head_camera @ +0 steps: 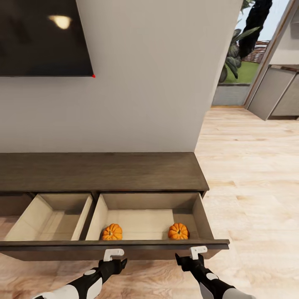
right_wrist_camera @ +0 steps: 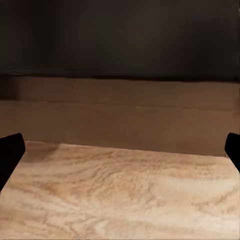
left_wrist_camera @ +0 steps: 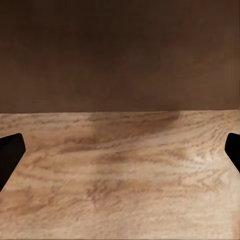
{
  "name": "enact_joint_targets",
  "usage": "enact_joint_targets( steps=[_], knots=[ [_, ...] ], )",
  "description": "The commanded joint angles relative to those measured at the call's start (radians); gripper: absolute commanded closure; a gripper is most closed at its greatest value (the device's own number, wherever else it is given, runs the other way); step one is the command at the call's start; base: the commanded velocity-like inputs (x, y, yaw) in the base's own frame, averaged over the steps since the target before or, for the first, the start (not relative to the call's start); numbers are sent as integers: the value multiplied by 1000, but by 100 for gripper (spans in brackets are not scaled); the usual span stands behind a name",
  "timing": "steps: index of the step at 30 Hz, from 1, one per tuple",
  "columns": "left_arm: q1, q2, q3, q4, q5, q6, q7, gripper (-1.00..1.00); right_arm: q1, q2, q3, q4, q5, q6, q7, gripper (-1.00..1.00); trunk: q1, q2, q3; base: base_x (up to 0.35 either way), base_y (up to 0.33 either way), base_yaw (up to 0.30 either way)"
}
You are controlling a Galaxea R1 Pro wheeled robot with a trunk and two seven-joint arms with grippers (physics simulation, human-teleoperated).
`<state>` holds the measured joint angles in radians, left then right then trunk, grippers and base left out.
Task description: Place each of the two pumpkins and all three candles from the living room inside a cabinet in the living room (use any cabinet), then make sure every cabinet is closed, and position the cauldron so it is next to a table in the living room.
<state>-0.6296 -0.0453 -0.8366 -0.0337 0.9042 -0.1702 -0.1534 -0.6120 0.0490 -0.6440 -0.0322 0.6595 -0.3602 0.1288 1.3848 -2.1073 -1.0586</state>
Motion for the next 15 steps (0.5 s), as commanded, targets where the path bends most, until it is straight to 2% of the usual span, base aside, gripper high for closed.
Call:
enact_joint_targets(
  steps=[1,15],
  knots=[
    [-1,0,4,0,1,0,0,-100,0,0,0,1,0,0,0,-100,0,0,0,321,0,0],
    [-1,1,4,0,1,0,0,-100,0,0,0,1,2,0,0,-100,0,0,0,336,0,0]
  ],
)
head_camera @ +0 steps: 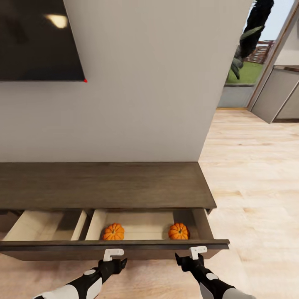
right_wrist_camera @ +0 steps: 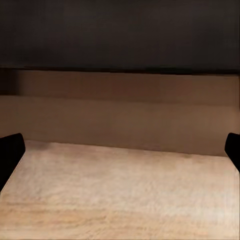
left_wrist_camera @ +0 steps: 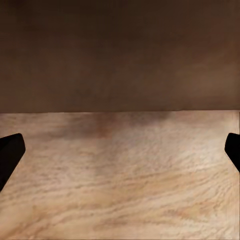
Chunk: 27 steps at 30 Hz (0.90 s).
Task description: Place each of the two pumpkins and all three candles from the living room inside a cabinet in the living room (use any cabinet), then make sure every cabinet is closed, and position the cauldron so it is next to a table in the living room.
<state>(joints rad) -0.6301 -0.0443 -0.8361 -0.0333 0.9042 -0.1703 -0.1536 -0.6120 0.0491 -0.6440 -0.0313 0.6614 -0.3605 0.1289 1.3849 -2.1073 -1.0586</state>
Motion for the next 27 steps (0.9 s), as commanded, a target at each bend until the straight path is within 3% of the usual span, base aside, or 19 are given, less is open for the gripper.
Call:
enact_joint_targets(
  steps=[1,22,27],
  knots=[
    [0,0,3,0,1,0,0,-100,0,0,0,0,1,0,0,-100,0,0,0,337,0,0],
    [0,0,3,1,1,0,0,-100,0,0,1,0,4,0,0,-100,0,0,0,334,0,0],
    [0,-1,3,1,1,0,0,-100,0,1,2,1,8,1,0,-100,0,0,0,-50,0,0]
  ],
)
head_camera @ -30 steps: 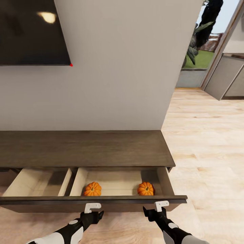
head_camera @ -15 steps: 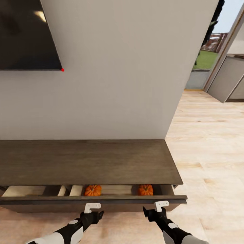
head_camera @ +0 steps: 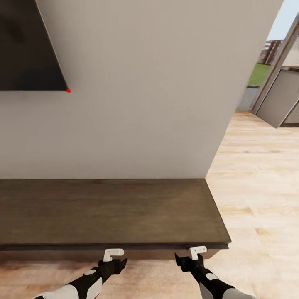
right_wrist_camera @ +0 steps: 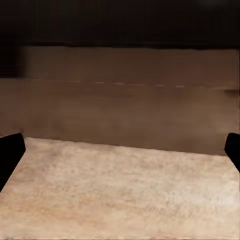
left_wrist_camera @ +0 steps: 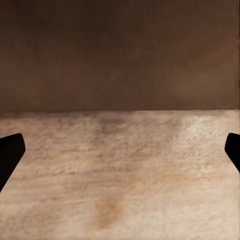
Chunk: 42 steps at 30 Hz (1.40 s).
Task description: Place each of the two pumpkins and all three candles from the living room inside a cabinet in the living room (use any cabinet), then make sure every cabinet is closed, and position the cauldron so it is next to a table in the living room.
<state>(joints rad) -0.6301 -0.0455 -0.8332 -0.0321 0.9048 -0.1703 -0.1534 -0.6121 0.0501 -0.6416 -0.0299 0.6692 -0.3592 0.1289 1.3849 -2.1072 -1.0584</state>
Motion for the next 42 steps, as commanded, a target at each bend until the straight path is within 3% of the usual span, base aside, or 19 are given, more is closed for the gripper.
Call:
enact_joint_targets(
  steps=[1,27,31,37,38,42],
  knots=[
    [0,0,0,0,0,0,0,-100,0,0,0,2,1,0,1,-100,0,0,0,-306,0,0],
    [1,3,2,1,9,1,-9,-100,0,-4,-1,8,-10,0,2,-100,0,0,0,-160,0,0],
    [15,3,3,6,10,10,-3,-100,2,-11,-2,12,-12,4,2,-100,-15,28,13,-12,0,0],
    [56,8,5,76,10,26,-1,-100,90,-13,-1,30,-6,14,2,-100,-38,70,31,-1,0,0],
    [67,17,6,84,11,89,-1,-100,130,-14,-1,31,-5,32,-3,-100,-42,77,34,0,0,0],
    [100,24,7,85,11,129,2,-100,190,-16,-1,32,-4,102,-51,-100,-58,105,47,0,0,0]
  ],
)
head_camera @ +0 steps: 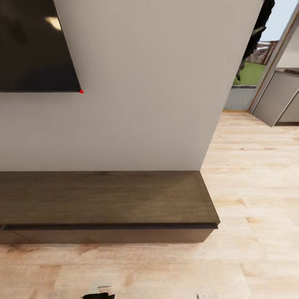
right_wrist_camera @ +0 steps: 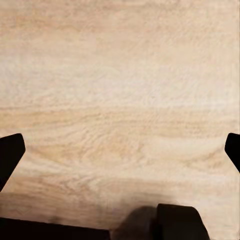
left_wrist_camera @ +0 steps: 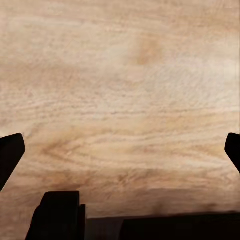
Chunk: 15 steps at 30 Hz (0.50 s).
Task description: Place each of the two pumpkins and all three candles from the living room inside a cabinet in the living room (use any cabinet), then make sure every cabinet is closed, and position the cauldron so it is next to a table in the living room.
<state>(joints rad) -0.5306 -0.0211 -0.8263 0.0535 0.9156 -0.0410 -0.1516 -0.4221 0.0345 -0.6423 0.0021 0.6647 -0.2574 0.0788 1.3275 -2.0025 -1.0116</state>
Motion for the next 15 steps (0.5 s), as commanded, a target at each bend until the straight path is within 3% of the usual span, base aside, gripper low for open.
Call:
enact_joint_targets(
  steps=[1,6,11,15],
  knots=[
    [8,1,1,0,0,2,3,-100,11,0,0,0,0,10,-16,-100,-4,7,3,0,0,0],
    [61,0,1,0,-1,5,72,-100,54,-3,1,11,0,25,-132,-100,-23,42,19,0,0,0],
    [81,-4,0,0,-4,8,88,-100,116,-1,1,42,0,25,-153,-100,-42,77,35,0,0,0],
    [141,-14,0,-2,-4,-2,80,-100,144,-2,1,50,0,25,-155,-100,-58,105,47,0,0,0]
  ],
)
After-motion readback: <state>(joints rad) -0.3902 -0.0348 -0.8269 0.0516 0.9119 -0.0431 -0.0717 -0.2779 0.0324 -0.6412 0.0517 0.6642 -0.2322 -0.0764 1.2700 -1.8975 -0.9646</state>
